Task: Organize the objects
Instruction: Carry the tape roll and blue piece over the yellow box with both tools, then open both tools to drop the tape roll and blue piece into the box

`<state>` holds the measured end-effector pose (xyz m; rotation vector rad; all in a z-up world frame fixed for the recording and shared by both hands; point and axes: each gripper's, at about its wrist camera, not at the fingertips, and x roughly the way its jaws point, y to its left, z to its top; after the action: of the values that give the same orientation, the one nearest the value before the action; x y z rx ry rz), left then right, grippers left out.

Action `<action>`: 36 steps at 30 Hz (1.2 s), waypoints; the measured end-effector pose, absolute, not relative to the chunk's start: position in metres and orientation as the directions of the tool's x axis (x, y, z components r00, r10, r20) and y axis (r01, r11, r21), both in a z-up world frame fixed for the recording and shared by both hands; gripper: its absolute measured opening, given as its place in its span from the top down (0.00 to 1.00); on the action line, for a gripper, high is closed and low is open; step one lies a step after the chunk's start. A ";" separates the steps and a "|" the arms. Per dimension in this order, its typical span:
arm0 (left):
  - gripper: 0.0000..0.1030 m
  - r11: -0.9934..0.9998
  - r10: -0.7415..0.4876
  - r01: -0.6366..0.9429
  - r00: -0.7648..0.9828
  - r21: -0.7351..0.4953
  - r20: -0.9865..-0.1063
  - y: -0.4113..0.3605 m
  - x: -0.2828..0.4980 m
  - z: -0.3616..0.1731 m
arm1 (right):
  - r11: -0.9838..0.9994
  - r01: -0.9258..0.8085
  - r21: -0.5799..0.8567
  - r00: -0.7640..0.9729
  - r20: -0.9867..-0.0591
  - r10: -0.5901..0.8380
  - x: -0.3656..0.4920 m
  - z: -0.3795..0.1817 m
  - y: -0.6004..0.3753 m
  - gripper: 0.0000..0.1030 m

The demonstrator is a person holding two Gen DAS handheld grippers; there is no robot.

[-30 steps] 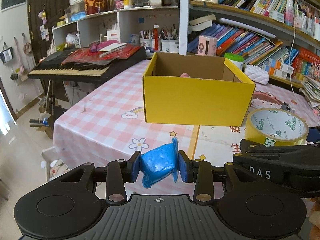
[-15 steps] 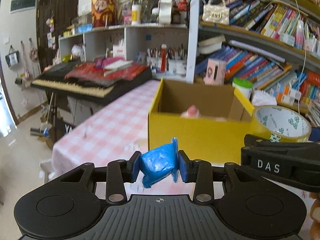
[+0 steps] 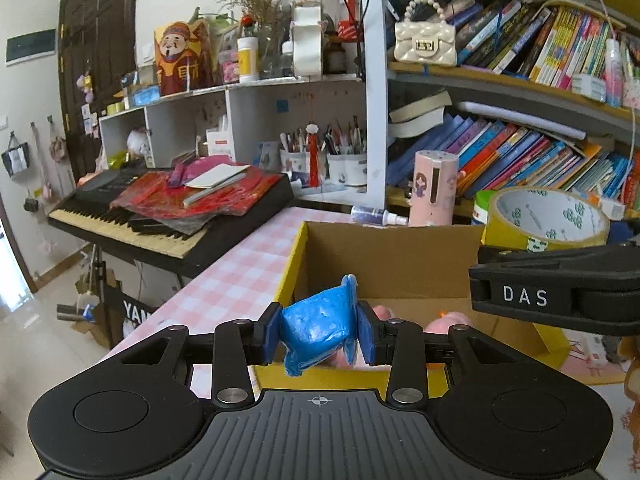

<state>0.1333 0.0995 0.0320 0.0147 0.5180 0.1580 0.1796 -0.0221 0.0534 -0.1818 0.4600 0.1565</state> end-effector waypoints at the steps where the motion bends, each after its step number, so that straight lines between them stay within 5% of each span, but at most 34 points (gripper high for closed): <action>1: 0.64 0.988 0.156 -0.145 0.854 0.061 -0.496 0.098 0.140 0.030 | 0.970 -0.199 -0.143 0.881 -0.459 0.113 0.187 0.052 -0.022 0.14; 23: 0.63 0.980 0.187 -0.100 0.749 0.171 -0.636 0.081 0.209 -0.022 | 0.862 -0.447 -0.237 0.712 -0.677 0.183 0.283 -0.004 0.003 0.13; 36: 0.59 0.977 0.197 -0.096 0.756 0.192 -0.625 0.077 0.208 -0.024 | 0.854 -0.482 -0.195 0.611 -0.774 0.168 0.297 -0.012 0.008 0.13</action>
<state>0.2081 0.0771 -0.0236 0.1516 0.6966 0.1608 0.2974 0.0085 -0.0120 -0.4092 0.8352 0.3877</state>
